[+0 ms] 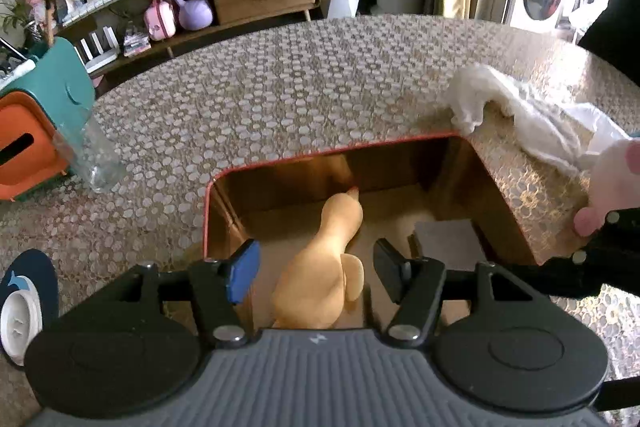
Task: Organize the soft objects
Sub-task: 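Open the left tool to release the duck in the tin, then move the left tool to the white gauze cloth and grasp it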
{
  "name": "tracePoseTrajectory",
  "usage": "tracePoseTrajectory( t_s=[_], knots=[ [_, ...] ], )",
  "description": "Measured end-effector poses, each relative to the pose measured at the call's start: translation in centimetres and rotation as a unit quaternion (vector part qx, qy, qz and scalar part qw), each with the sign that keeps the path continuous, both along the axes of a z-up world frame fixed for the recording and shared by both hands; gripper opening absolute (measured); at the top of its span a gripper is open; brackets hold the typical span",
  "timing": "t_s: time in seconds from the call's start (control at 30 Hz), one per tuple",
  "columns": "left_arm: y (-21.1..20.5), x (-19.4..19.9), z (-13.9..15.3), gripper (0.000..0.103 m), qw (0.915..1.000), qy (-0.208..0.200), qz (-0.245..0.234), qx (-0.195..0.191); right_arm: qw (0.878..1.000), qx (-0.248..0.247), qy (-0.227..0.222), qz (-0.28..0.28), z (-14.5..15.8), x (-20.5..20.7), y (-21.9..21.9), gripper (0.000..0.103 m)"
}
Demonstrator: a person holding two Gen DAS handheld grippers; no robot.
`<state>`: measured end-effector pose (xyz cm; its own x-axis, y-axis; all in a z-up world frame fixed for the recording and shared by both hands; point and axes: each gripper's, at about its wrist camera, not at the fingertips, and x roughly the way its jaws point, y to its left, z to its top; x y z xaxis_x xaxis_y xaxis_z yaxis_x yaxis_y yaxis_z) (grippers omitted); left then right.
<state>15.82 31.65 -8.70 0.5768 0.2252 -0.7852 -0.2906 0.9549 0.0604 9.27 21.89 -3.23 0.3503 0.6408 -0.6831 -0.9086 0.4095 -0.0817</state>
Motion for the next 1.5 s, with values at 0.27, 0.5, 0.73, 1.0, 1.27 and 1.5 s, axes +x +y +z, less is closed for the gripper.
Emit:
tracePoseTrajectory(
  t_s=[0.27, 0.5, 0.73, 1.0, 1.27, 1.5],
  knots=[
    [-1.7, -2.3, 2.7, 0.065, 0.9994, -0.033, -0.001, 0.007, 0.999, 0.043, -0.003, -0.026, 2.3, -0.6, -3.1, 0.053],
    [-4.7, -4.3, 5.4, 0.069, 0.9977, -0.064, -0.02, 0.01, 0.997, 0.067, -0.016, -0.038, 4.5, -2.2, -6.9, 0.069],
    [-8.8, -5.9, 7.7, 0.077, 0.9942, -0.1, -0.041, -0.009, 0.993, 0.096, -0.017, -0.068, 6.8, -3.6, -12.1, 0.079],
    [-14.1, -6.5, 9.6, 0.084, 0.9871, -0.135, -0.069, -0.05, 0.989, 0.111, -0.019, -0.099, 8.4, -4.6, -18.9, 0.093],
    [-18.8, -4.9, 10.0, 0.094, 0.9794, -0.151, -0.097, -0.092, 0.981, 0.116, -0.031, -0.15, 9.2, -4.8, -25.8, 0.102],
    [-20.8, -2.3, 9.6, 0.099, 0.9752, -0.155, -0.101, -0.122, 0.974, 0.103, -0.036, -0.198, 8.4, -3.4, -30.9, 0.102]
  ],
)
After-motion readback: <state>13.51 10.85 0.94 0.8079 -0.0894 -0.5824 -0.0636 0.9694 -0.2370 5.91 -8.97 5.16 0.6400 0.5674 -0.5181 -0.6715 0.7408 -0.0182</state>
